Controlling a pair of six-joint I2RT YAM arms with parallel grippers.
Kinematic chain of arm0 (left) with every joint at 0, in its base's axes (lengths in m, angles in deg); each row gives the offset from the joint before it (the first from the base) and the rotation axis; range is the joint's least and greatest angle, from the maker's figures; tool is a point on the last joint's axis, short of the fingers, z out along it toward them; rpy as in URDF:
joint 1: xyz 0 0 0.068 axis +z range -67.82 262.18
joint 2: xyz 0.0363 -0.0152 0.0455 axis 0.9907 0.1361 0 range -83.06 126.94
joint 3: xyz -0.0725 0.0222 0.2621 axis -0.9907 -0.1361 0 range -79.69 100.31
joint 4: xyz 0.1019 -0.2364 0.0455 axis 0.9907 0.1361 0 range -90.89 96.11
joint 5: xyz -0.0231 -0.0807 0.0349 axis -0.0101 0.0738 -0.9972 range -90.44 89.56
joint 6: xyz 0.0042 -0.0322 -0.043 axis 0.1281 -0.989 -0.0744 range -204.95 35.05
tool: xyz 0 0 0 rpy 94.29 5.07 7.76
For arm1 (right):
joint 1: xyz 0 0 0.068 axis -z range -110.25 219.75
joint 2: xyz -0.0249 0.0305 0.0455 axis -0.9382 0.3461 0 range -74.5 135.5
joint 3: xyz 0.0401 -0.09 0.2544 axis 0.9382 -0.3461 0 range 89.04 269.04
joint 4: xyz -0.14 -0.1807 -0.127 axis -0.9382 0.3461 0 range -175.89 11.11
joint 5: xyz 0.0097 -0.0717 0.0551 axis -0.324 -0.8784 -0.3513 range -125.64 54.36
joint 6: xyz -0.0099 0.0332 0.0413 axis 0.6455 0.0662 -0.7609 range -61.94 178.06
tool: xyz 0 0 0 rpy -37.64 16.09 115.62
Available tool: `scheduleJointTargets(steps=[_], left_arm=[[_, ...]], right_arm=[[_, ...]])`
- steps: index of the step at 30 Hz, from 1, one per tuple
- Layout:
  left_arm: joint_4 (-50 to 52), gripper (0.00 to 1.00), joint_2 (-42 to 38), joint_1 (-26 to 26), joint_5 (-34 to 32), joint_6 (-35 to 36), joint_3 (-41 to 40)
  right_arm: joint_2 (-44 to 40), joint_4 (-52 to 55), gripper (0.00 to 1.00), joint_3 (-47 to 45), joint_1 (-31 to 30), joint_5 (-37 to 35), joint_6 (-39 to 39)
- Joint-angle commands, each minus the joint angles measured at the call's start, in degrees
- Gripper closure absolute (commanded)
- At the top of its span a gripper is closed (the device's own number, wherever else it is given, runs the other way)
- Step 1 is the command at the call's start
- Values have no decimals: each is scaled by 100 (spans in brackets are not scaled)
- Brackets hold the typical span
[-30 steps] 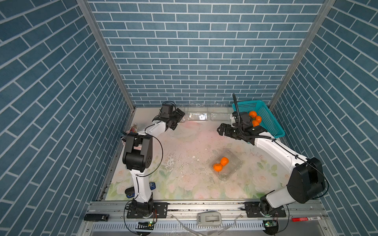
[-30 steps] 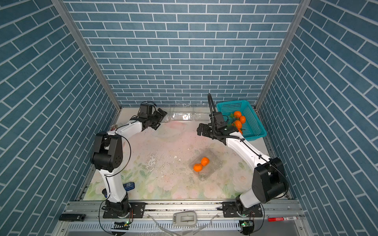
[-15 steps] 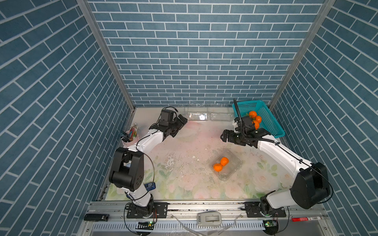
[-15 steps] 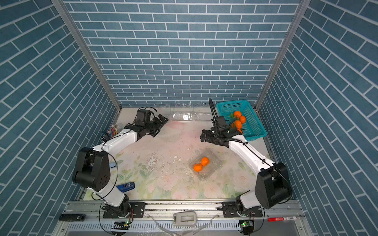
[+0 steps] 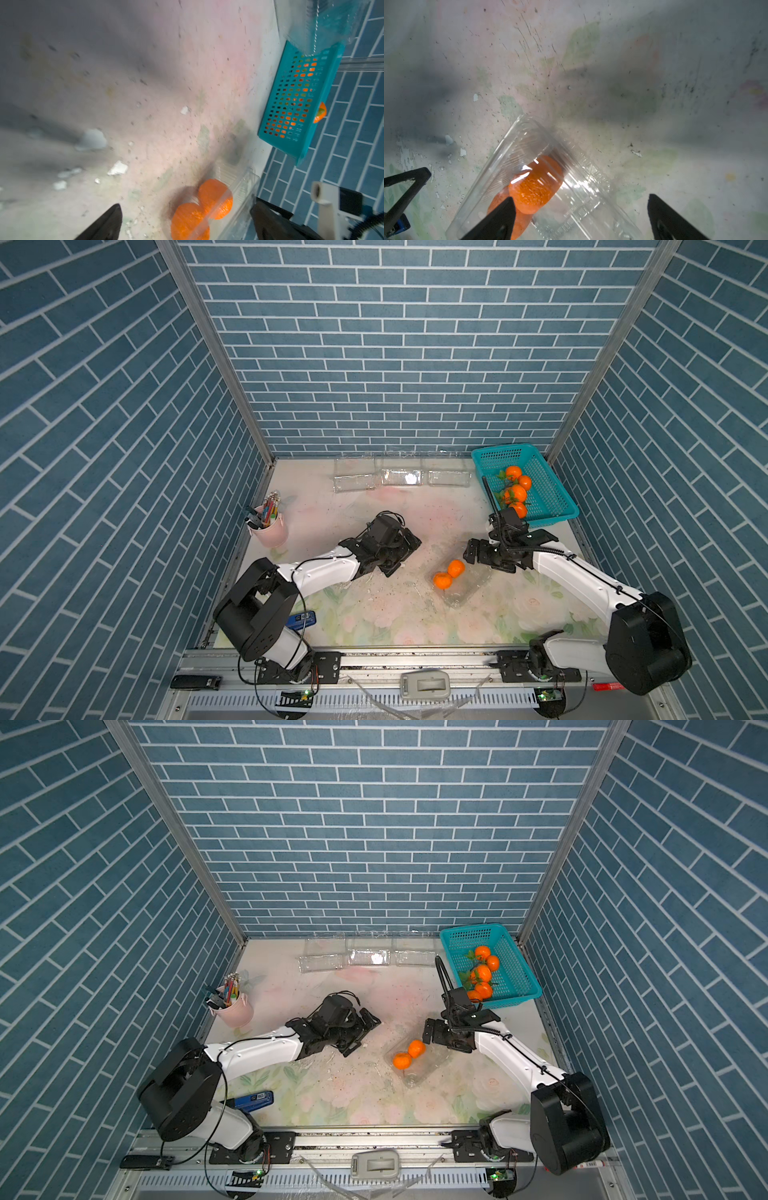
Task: Take oranges out of containers
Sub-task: Move the packing box to the center of the board.
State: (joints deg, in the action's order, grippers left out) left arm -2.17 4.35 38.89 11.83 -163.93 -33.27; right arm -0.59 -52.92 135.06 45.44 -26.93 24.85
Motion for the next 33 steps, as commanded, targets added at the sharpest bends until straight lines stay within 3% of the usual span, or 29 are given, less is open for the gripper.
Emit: scheduleJointTargets(steps=[1,7,20,27,33], left_arm=[[-771,1,201,-368,-152,-1006,-252],[-769,1,80,-927,-580,-1430,-306],[-1585,1,157,-1383,-996,-2262,-612],[-1770,1,236,-1220,-1118,-2273,-546],[-1848,1,348,-598,-712,-1919,-478]], right_arm=[[-61,-300,2,-103,-4,96,-176],[-77,-630,2,-305,-11,339,-346],[-191,-959,2,-558,-25,539,-564],[-213,-1206,2,-572,-64,771,-887],[78,-1437,2,-345,-119,963,-1099]])
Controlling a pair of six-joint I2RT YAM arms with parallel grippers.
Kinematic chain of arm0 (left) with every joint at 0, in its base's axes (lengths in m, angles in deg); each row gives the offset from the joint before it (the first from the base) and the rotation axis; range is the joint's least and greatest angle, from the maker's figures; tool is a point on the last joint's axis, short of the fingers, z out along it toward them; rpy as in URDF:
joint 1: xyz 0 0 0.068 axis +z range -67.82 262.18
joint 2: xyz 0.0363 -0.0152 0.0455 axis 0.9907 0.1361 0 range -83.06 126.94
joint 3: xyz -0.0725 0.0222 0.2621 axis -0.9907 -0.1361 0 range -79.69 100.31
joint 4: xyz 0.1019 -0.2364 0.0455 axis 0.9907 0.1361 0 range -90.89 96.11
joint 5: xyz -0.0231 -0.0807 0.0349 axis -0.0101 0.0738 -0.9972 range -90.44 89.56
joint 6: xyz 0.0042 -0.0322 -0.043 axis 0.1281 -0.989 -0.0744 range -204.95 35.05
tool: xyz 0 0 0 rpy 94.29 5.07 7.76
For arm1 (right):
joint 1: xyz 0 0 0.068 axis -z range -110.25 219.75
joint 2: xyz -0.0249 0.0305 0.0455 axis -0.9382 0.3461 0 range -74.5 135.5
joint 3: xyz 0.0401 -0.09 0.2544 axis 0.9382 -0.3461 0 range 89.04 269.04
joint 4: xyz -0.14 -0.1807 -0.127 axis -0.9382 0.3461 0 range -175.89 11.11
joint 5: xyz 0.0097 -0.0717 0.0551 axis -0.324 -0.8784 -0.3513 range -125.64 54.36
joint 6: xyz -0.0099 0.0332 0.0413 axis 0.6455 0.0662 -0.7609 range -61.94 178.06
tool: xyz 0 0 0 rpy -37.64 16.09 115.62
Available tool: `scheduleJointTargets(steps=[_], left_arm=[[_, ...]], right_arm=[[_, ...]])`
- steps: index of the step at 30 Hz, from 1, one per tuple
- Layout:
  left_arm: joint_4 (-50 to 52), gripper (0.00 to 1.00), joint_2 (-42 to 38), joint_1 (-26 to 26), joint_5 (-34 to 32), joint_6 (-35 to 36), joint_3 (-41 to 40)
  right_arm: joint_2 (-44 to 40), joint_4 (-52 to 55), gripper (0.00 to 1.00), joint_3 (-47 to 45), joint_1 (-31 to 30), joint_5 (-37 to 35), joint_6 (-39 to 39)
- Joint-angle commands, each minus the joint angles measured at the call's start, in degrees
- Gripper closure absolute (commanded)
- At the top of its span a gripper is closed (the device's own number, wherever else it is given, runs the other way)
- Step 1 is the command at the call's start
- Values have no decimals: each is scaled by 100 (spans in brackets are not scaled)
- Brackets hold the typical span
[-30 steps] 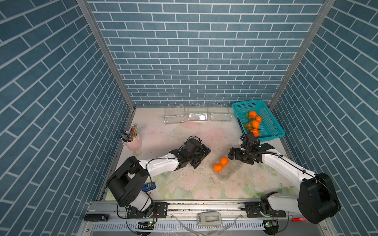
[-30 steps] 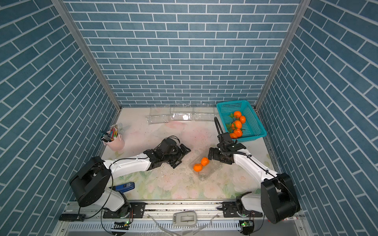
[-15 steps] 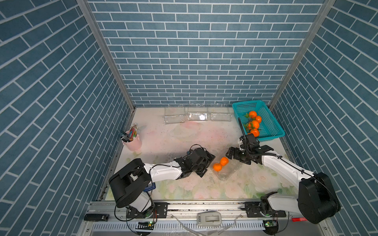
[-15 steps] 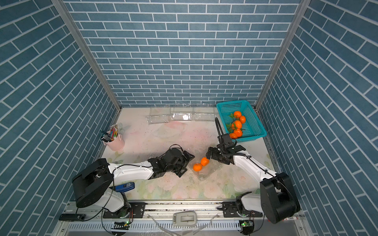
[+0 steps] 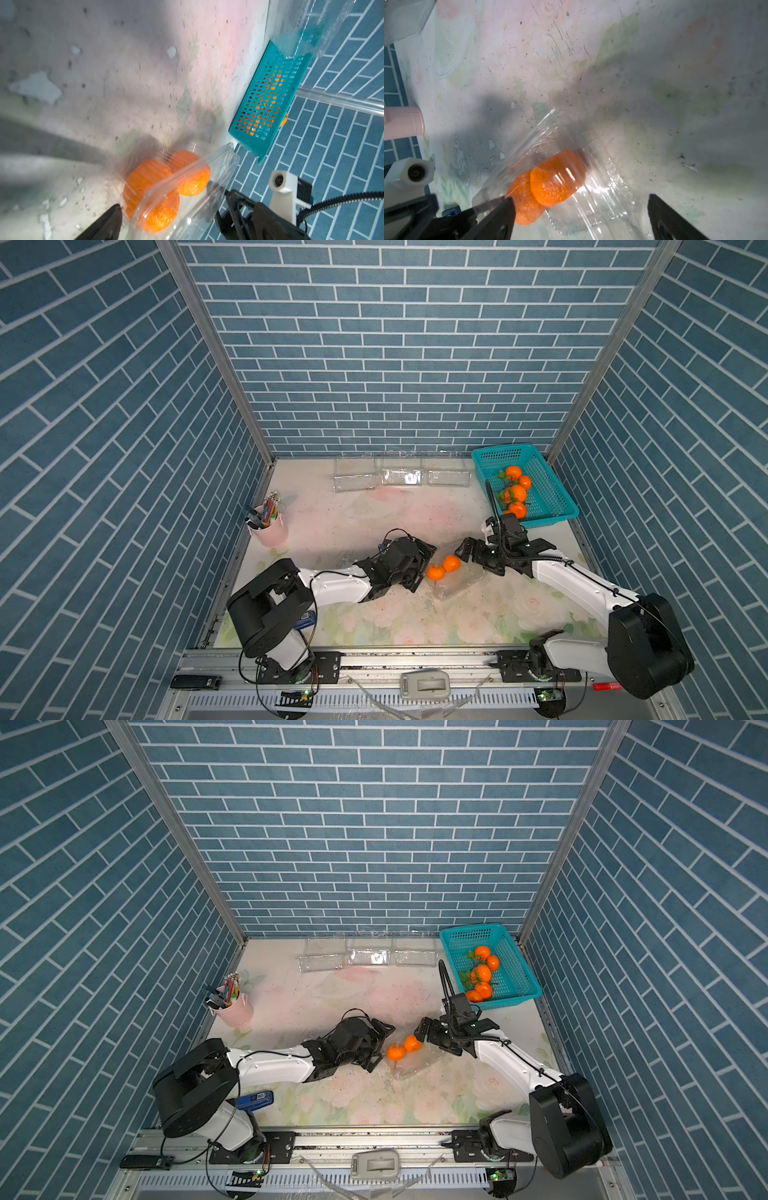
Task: Take oranges out of containers
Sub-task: Move the packing box to the center of the board.
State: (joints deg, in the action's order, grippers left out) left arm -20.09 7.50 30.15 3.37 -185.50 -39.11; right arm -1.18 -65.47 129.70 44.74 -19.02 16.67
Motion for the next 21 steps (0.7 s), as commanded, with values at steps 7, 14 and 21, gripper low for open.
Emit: scheduleJointTargets(steps=[7,14,21], left_arm=[[768,1,-118,1484,711,1187,462],[1274,1,257,2322,1504,1954,1128],[1848,1,-612,2467,1312,2154,625]], right_arm=[[851,-625,1,768,-130,371,-542],[1717,-1231,2,1530,-238,735,-1019],[1555,-525,2,1757,-215,241,-408]])
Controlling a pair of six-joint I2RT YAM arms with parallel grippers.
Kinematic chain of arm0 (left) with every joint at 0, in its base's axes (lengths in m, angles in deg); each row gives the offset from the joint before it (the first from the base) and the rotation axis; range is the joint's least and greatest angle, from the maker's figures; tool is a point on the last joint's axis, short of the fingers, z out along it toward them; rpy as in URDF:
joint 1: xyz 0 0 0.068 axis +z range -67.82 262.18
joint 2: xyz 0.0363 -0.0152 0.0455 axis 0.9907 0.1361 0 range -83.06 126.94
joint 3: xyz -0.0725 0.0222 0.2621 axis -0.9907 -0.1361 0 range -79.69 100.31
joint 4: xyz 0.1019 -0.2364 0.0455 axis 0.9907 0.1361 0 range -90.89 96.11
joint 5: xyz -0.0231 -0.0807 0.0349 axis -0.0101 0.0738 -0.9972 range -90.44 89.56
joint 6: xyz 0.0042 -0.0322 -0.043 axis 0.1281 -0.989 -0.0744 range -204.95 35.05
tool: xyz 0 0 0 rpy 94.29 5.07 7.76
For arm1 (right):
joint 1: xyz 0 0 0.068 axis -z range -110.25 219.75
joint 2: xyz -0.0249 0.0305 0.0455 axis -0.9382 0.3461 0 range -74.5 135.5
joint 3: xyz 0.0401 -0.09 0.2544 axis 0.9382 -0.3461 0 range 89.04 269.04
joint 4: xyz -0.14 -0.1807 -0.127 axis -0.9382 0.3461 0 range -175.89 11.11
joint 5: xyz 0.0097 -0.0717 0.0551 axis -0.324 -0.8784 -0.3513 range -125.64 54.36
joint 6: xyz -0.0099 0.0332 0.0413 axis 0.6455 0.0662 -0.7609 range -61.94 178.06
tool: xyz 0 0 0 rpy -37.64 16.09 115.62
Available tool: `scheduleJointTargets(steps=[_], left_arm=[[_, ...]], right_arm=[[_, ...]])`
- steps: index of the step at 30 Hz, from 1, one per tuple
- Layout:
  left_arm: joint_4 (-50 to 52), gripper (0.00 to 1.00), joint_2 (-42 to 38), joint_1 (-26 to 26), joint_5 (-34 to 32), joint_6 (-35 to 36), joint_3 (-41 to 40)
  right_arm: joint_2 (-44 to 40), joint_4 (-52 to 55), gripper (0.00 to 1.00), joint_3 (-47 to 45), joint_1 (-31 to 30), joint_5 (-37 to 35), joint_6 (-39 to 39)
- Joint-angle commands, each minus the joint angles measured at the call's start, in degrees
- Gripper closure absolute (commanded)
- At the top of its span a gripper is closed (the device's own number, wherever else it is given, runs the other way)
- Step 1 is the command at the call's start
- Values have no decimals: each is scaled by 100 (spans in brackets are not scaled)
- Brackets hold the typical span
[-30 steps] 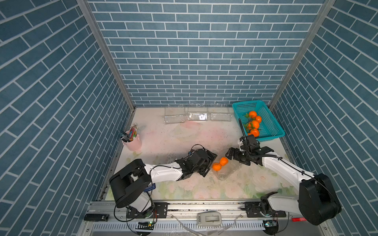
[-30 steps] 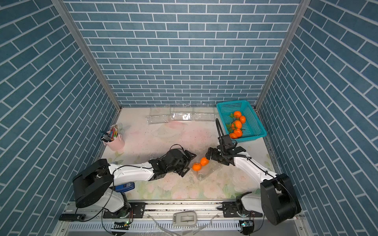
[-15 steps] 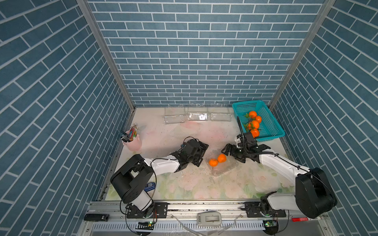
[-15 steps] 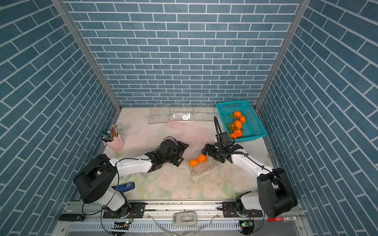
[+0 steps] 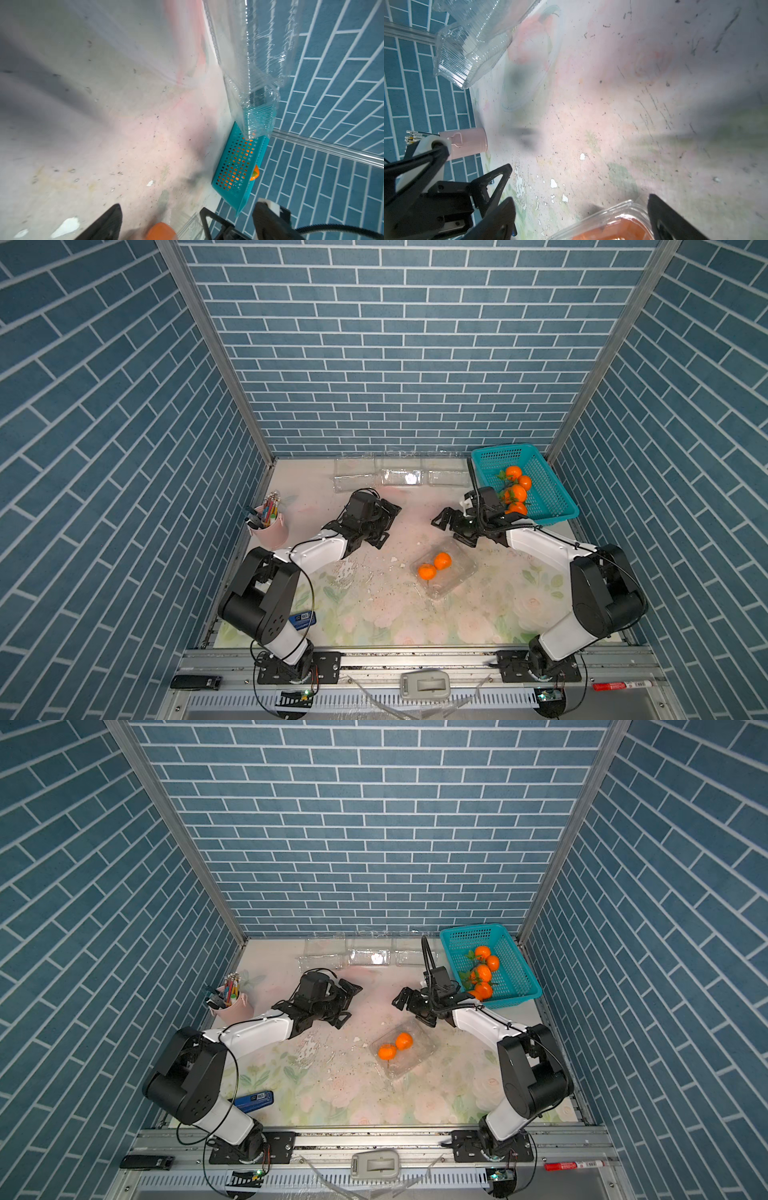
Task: Take oranges out of containers
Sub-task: Move the packing box to the center of the board.
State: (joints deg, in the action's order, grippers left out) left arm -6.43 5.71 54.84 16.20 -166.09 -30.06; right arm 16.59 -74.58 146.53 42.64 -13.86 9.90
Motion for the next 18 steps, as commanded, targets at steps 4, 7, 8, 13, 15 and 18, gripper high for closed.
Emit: scheduleJointTargets(steps=[4,7,8,13,15,18], left_arm=[[349,1,-941,-230,-10,-139,-827],[188,1,-1240,-674,-320,-469,-1184],[19,1,-1244,-854,-415,-617,-1287],[-931,1,-753,-1667,-695,-1227,-1522],[-1156,1,-498,-1853,-756,-1323,-1462],[-1463,1,-260,-2010,-854,-1422,-1374]], right_arm=[[-662,839,2,-243,4,-663,716],[-989,1058,1,-593,0,-860,942],[-1075,1120,2,-706,-5,-908,1010],[-1225,928,2,-1193,-64,-682,1044],[-1225,774,2,-1299,-188,-640,931],[-1208,574,3,-1348,-375,-632,765]])
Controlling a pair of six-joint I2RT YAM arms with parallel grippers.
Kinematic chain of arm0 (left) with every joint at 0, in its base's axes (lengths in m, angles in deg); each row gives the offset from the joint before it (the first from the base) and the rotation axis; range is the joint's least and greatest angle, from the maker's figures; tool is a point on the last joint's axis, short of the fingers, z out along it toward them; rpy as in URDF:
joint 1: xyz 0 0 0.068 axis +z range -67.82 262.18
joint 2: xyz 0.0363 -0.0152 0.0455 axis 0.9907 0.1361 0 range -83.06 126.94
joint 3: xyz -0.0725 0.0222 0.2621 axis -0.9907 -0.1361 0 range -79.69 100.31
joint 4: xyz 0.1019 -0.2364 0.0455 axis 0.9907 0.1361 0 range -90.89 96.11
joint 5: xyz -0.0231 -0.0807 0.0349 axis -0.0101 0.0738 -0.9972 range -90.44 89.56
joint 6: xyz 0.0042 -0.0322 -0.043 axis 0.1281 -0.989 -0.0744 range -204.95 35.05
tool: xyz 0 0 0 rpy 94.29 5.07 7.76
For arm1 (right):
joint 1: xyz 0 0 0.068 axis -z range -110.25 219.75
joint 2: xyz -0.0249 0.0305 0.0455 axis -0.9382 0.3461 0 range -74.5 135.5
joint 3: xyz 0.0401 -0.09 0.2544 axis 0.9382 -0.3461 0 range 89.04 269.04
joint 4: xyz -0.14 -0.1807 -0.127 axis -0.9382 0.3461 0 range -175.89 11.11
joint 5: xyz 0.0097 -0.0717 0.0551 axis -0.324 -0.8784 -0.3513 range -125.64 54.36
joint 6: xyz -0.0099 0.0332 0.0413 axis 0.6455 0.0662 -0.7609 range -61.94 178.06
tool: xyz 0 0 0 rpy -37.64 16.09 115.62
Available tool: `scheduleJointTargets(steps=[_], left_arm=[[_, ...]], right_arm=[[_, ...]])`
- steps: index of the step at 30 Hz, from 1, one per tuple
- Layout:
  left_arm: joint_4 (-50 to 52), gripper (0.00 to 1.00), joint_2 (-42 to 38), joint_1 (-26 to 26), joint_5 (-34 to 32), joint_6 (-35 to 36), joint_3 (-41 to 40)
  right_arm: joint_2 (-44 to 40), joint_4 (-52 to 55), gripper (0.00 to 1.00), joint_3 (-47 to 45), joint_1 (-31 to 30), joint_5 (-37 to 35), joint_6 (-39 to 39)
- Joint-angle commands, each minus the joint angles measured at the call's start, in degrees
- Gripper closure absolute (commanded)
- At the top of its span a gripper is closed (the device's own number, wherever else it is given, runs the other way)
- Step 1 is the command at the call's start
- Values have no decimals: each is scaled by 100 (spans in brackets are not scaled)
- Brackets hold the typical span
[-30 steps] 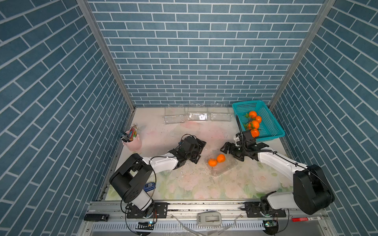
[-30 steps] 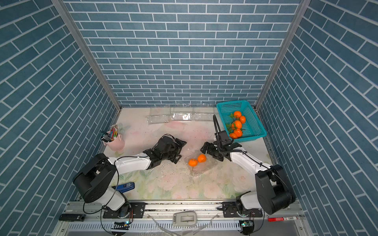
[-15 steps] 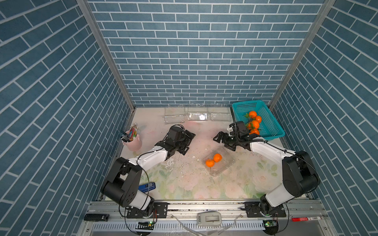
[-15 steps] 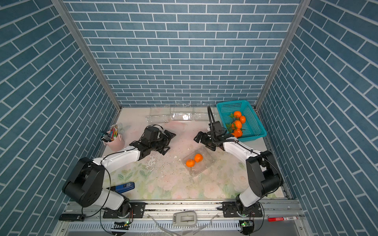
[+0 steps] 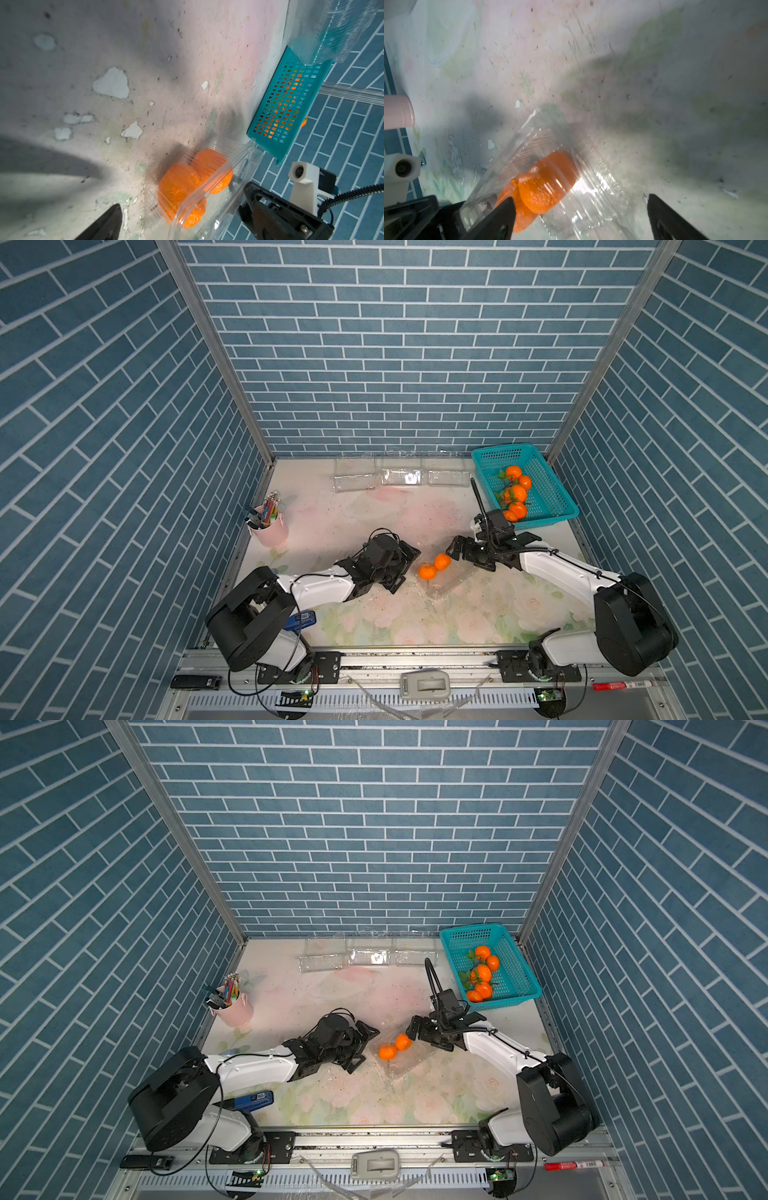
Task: Take oranges out of containers
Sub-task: Move the packing box to the center of the board.
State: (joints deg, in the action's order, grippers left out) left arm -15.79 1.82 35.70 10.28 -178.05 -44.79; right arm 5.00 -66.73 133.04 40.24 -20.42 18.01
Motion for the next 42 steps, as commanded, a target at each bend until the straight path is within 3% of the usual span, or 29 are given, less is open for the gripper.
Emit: scheduleJointTargets(steps=[1,6,10,20,27,32,42], left_arm=[[-559,1,166,-113,-289,-249,131],[-687,1,154,-60,-429,-340,175],[-690,1,186,262,-145,-251,319],[583,1,566,1962,748,969,1486],[1412,1,1549,2776,1446,1749,2756],[1627,1,1829,3047,1606,2037,3148],[1892,1,1389,3056,1668,2389,2833]], right_arm=[[-36,-302,4,-29,-171,47,-130],[76,-851,5,-64,-237,273,-683],[263,-1157,5,125,-266,483,-962],[1361,-1337,4,1408,-270,623,-1075],[2535,-1630,4,2464,-241,978,-1241],[2645,-1533,3,2689,-228,1050,-1176],[2211,-1248,2,2276,-146,921,-673]])
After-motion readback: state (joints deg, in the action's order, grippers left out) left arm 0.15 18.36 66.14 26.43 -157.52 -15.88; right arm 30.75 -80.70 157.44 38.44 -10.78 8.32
